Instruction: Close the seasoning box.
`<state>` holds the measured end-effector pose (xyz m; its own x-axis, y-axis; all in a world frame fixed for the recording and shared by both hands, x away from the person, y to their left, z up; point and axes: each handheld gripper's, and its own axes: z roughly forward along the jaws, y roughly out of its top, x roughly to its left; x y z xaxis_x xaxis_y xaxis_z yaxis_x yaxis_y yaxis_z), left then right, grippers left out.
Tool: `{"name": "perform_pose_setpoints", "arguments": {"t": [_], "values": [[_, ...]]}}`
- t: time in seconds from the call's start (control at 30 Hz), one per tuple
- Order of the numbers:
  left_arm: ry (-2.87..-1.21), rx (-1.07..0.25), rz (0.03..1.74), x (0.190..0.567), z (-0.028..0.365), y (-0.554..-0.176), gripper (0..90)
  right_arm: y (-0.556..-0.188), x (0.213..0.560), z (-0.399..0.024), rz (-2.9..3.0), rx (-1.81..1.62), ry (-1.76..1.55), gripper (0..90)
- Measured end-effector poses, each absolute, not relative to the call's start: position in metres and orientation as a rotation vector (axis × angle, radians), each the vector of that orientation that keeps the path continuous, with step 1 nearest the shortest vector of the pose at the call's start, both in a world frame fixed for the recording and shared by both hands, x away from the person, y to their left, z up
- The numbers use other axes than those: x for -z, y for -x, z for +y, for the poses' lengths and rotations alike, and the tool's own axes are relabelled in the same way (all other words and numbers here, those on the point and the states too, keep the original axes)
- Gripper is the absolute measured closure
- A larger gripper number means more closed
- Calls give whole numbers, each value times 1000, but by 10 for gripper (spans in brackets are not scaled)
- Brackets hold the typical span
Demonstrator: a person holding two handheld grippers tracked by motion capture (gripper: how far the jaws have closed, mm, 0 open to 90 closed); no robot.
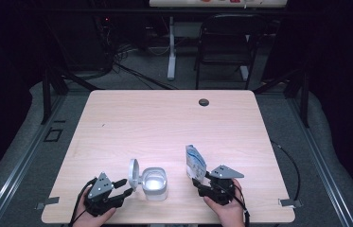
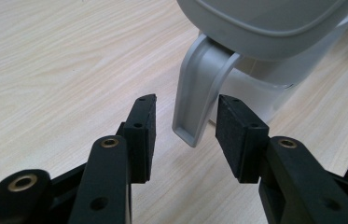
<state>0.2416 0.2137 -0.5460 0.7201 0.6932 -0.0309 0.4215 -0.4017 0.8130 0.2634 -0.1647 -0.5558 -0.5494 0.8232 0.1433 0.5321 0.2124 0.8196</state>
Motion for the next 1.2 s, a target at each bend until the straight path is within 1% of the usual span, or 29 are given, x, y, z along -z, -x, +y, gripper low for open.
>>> {"name": "perform_pose_setpoints", "arguments": {"t": [0.67,1.07,1.2], "values": [[-1996,-430,866,531,225,-235,627,-238,551,-180,2143,-1266,-1230,460],[-1935,-455,853,516,224,-231,699,-230,548,-181,2126,-1262,-1167,451],[-1915,-451,849,512,222,-230,739,-230,550,-182,2122,-1260,-1172,449]]}}
